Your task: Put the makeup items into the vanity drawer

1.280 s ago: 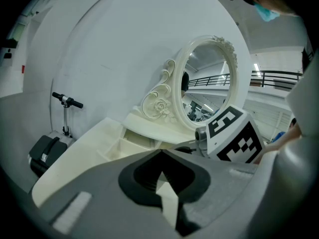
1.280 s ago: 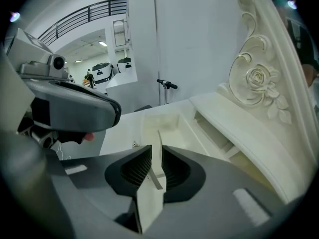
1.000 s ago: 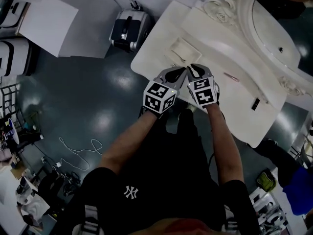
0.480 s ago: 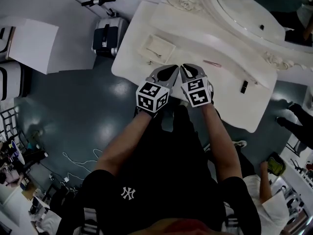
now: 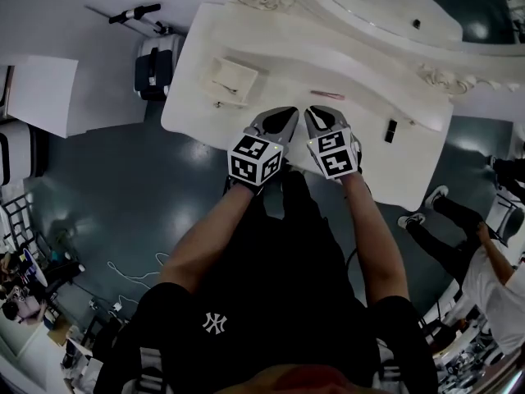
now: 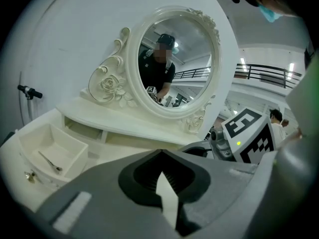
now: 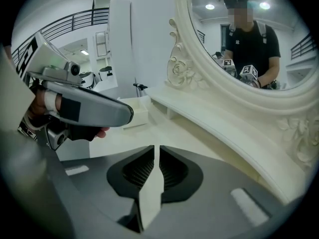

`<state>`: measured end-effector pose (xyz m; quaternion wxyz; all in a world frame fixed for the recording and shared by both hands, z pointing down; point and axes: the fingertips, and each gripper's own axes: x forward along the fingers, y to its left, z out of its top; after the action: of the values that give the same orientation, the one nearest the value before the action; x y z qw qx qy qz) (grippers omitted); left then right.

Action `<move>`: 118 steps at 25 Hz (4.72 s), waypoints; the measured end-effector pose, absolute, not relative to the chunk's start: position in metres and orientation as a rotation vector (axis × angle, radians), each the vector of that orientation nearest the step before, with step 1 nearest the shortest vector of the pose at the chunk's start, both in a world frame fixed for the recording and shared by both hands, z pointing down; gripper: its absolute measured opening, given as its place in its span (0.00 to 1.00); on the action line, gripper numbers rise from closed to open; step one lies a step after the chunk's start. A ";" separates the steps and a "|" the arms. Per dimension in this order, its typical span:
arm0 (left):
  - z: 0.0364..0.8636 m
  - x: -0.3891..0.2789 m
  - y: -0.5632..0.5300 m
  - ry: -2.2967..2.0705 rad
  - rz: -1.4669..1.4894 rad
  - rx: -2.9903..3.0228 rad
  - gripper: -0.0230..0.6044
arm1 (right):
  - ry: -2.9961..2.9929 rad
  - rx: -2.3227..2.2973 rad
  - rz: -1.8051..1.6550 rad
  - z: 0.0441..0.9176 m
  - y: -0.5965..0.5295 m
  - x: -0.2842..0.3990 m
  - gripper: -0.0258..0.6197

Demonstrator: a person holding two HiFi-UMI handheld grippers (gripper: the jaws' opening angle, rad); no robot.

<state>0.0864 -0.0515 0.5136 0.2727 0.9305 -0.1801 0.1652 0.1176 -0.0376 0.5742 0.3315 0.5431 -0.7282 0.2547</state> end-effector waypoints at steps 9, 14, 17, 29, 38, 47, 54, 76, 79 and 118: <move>0.536 0.129 -0.040 -0.516 0.481 2.480 0.04 | -1.899 1.340 0.617 0.598 -0.027 0.167 0.15; 0.551 0.140 -0.040 -0.550 0.502 2.452 0.04 | -1.907 1.270 0.539 0.615 -0.034 0.183 0.18; 0.559 0.146 -0.042 -0.573 0.507 2.435 0.04 | -1.901 1.226 0.490 0.625 -0.038 0.191 0.19; 0.581 0.159 -0.044 -0.634 0.487 2.363 0.04 | -1.885 1.084 0.364 0.655 -0.056 0.204 0.23; 0.581 0.155 -0.045 -0.653 0.493 2.359 0.04 | -1.866 1.055 0.418 0.666 -0.052 0.205 0.16; 0.573 0.141 -0.045 -0.636 0.491 2.386 0.04 | -1.867 1.185 0.515 0.646 -0.049 0.200 0.16; 0.558 0.126 -0.046 -0.614 0.480 2.420 0.04 | -1.913 1.267 0.583 0.616 -0.048 0.173 0.16; 0.512 0.023 -0.088 -0.726 0.388 2.456 0.04 | -2.025 1.281 0.516 0.556 -0.106 0.054 0.16; 0.512 0.006 -0.097 -0.746 0.384 2.449 0.04 | -2.037 1.267 0.509 0.556 -0.117 0.036 0.16; 0.533 -0.069 -0.177 -0.821 0.376 2.387 0.04 | -1.945 1.050 0.458 0.614 -0.192 -0.034 0.21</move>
<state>-0.0694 -0.1768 0.5334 0.2905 0.8949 -0.3079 0.1410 -0.0336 -0.1916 0.6138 0.4279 0.4205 -0.7787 0.1835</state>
